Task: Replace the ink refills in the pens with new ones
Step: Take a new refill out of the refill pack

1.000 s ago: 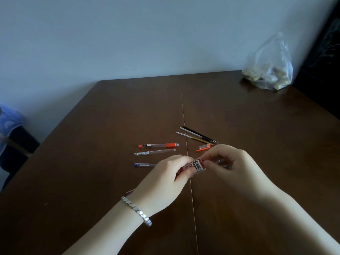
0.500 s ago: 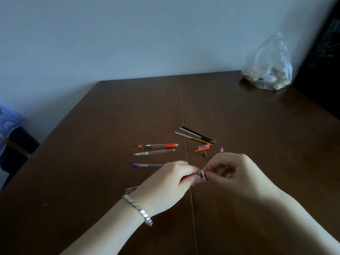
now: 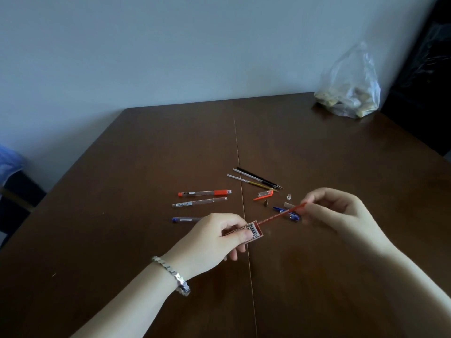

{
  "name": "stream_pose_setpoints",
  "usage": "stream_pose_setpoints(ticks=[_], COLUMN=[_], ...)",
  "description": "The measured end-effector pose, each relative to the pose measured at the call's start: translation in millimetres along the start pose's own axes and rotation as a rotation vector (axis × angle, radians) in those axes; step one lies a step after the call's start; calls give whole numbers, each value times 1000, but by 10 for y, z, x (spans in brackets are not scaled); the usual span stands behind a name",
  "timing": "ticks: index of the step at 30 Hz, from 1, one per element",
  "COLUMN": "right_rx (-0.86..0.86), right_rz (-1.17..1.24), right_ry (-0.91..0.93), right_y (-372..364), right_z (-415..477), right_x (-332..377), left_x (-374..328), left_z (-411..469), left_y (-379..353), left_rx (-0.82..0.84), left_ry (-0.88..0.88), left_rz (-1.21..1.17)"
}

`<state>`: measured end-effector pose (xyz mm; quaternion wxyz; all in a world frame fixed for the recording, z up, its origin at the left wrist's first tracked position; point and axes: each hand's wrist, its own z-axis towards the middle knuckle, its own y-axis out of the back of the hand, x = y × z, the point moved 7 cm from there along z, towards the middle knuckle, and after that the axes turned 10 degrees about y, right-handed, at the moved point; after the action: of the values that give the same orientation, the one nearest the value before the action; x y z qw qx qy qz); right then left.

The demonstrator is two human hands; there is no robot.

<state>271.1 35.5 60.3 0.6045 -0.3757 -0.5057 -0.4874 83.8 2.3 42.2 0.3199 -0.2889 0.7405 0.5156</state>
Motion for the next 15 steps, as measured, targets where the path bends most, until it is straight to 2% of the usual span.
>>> stream_pose_setpoints(ticks=[2,4,8,11,15], right_rx=[15,-4,-249,-432,-529], right_rz=[125,149,254,276,252], right_ry=[-37,-50,-53,-13,-22], right_y=[-100,-158,60,388,590], right_z=[-37,-63,-44,-36,-51], right_x=[-36,-93,-181,-158,-142], left_x=[-20,-39,-8,75,97], left_z=[18,36,52,60,95], left_y=[-44,-85,-106,-185,-382], left_rx=[10,17,-35,-47,-55], left_ry=[-2,-9,-19,-12,-93], left_rz=[-16,-12,61,204,437])
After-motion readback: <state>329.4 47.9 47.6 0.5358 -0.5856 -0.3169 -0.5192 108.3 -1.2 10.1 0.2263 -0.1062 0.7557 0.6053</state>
